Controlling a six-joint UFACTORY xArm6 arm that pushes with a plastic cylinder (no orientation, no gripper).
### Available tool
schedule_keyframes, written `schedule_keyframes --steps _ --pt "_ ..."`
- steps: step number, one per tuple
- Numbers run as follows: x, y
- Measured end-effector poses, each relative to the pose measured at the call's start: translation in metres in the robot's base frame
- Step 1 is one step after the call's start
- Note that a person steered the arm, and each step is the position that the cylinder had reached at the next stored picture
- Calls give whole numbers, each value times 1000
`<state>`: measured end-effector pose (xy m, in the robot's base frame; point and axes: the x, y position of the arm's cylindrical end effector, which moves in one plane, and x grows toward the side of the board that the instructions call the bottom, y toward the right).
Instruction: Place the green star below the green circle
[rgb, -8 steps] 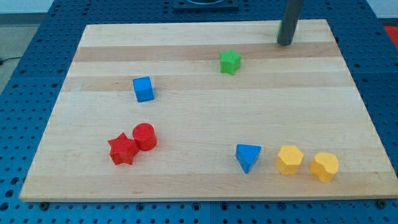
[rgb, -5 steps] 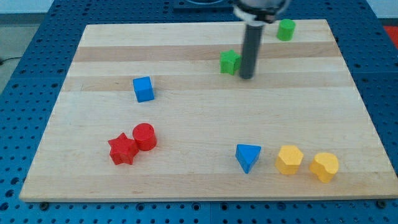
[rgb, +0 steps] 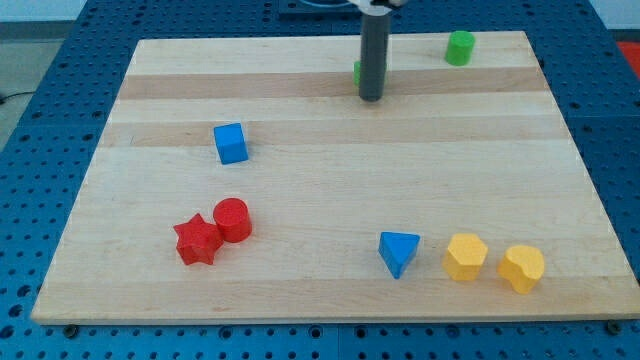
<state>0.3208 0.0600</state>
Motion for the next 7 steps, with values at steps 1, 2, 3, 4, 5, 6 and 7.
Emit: schedule_keyframes --steps 1,2,3,4,5,6,7 --pt "0 10" --pt "0 -7" --pt "-19 -54" --pt "-37 -24" --pt "-41 30" --pt "-42 58" --pt "-30 33"
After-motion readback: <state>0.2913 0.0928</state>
